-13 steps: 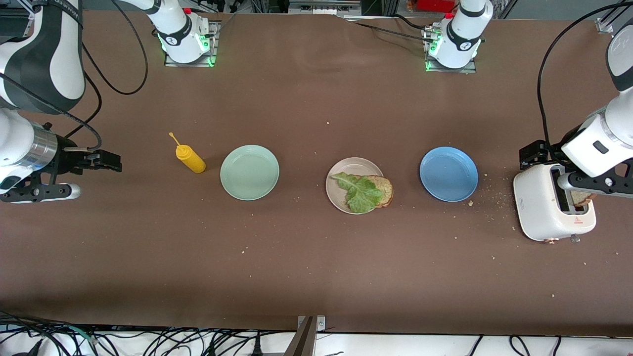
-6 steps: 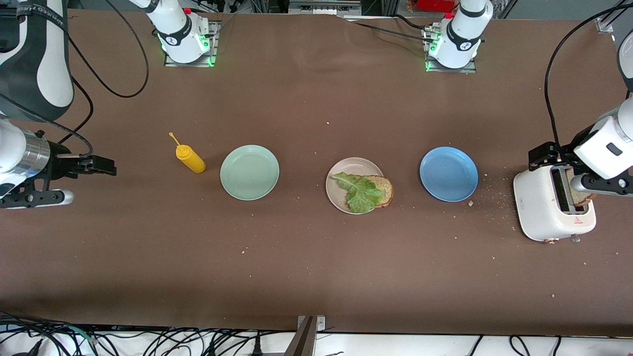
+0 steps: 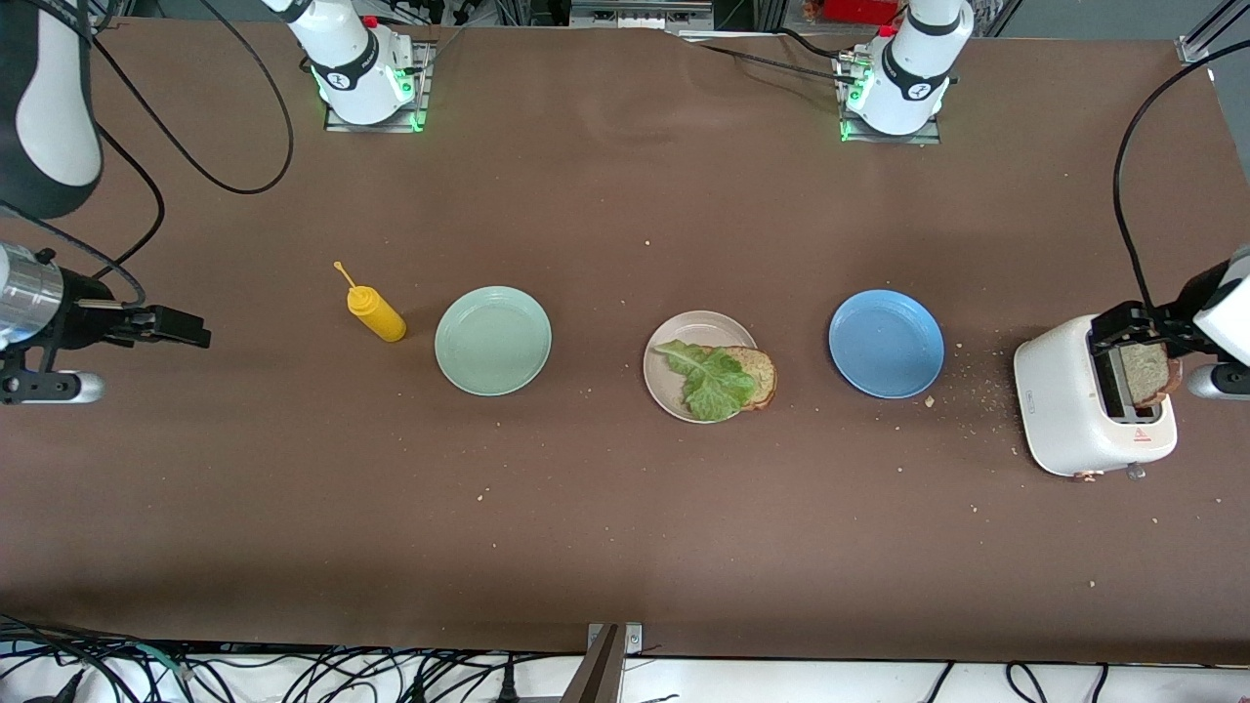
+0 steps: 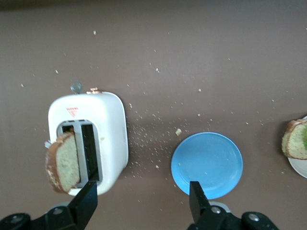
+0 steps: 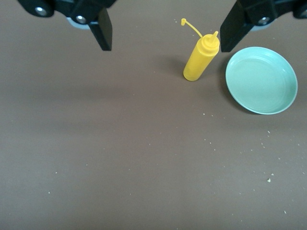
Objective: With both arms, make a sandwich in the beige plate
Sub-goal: 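Lower the left gripper onto the toaster and grasp the bread slice, then lift the bread slice out and carry it over the beige plate, then lower the bread slice onto the lettuce with the left gripper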
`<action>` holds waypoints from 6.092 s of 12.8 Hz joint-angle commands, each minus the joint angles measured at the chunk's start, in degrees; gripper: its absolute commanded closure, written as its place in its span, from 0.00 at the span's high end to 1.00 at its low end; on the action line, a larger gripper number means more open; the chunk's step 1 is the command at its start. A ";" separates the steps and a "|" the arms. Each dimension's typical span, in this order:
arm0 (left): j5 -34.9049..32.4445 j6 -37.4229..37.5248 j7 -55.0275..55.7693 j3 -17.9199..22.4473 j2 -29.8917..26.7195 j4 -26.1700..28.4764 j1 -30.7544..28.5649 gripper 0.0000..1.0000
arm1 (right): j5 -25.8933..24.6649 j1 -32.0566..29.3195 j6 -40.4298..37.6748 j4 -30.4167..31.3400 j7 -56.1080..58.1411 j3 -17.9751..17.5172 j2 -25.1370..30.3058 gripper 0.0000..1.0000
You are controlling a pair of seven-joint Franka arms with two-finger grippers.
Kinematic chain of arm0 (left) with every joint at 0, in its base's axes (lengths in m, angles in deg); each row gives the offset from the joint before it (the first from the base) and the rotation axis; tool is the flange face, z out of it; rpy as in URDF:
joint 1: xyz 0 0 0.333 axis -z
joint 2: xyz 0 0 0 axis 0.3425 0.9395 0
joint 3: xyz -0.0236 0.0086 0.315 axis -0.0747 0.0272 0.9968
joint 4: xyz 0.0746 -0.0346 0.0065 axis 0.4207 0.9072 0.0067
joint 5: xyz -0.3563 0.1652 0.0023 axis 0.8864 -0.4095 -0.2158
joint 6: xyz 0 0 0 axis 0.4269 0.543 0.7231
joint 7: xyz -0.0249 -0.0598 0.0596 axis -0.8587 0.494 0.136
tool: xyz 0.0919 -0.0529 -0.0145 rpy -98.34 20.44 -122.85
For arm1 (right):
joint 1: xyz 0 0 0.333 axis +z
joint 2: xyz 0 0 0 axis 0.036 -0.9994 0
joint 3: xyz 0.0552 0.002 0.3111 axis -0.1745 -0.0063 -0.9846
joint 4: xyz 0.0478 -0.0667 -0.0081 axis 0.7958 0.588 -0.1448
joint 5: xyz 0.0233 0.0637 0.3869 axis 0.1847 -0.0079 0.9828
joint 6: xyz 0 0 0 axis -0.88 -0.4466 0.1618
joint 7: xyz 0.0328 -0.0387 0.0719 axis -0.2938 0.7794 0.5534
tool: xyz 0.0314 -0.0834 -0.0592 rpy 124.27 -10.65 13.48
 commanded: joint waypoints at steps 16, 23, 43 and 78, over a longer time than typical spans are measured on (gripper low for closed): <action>-2.73 -17.82 -11.76 -0.11 5.29 12.82 -15.17 0.76 | -6.05 -1.16 -2.42 0.27 -2.06 -2.07 1.07 1.00; -2.91 -17.47 -7.72 0.06 6.70 15.73 -16.75 0.19 | -6.14 -1.33 -2.60 -0.61 -2.06 -1.81 1.07 1.00; 8.83 5.11 -5.25 -8.81 2.13 -0.71 -9.20 0.00 | -6.23 -1.51 -2.60 -0.96 -2.06 -1.63 1.16 1.00; 38.51 -9.65 -15.27 -8.38 31.58 0.52 10.14 1.00 | -6.23 -1.69 -2.60 -0.96 -2.06 -1.63 1.08 1.00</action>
